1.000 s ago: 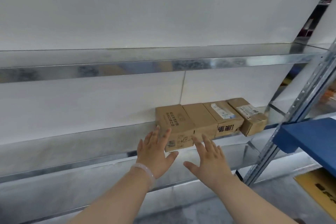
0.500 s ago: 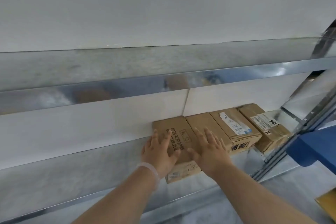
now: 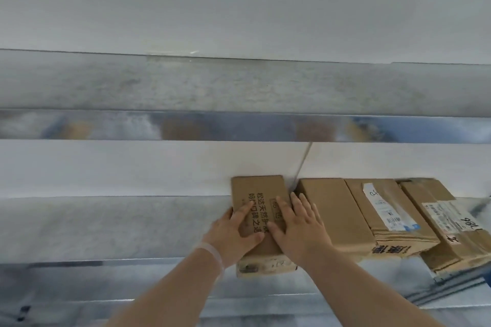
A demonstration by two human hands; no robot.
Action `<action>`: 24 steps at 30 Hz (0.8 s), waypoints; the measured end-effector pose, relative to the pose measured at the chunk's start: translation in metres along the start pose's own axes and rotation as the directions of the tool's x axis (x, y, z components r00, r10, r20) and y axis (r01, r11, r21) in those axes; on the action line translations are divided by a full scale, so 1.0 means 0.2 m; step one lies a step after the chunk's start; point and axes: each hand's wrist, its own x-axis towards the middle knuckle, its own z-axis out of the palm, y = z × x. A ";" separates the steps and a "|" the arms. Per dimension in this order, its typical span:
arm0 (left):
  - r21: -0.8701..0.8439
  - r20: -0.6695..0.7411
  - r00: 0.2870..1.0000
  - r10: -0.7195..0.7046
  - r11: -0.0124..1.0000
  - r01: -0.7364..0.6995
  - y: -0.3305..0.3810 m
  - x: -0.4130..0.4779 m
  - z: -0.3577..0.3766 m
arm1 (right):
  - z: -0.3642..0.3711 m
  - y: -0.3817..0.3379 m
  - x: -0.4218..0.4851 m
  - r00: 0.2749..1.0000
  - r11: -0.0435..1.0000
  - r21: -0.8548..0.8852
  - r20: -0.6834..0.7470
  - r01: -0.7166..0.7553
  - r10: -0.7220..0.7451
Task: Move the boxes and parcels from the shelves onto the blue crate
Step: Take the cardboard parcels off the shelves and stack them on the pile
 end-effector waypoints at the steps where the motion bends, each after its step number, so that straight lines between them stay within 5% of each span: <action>1: -0.037 -0.010 1.000 -0.018 0.999 0.018 -0.02 -0.02 0.00 | 0.01 -0.02 0.01 1.000 1.000 0.011 0.002 0.022 -0.022; 8: -0.372 -0.156 0.983 -0.099 0.928 0.035 -0.15 -0.20 -0.01 | 0.10 -0.17 0.05 0.990 0.968 0.224 0.053 0.117 -0.132; 12: -0.443 -0.273 0.941 -0.202 0.894 0.063 -0.23 -0.35 0.00 | 0.17 -0.30 0.04 0.958 0.867 0.448 0.071 0.220 -0.279; 24: -0.421 -0.628 0.671 -0.395 0.897 0.134 -0.61 -1.13 -0.31 | 0.23 -1.17 -0.26 0.760 0.605 0.596 -0.014 0.528 -0.650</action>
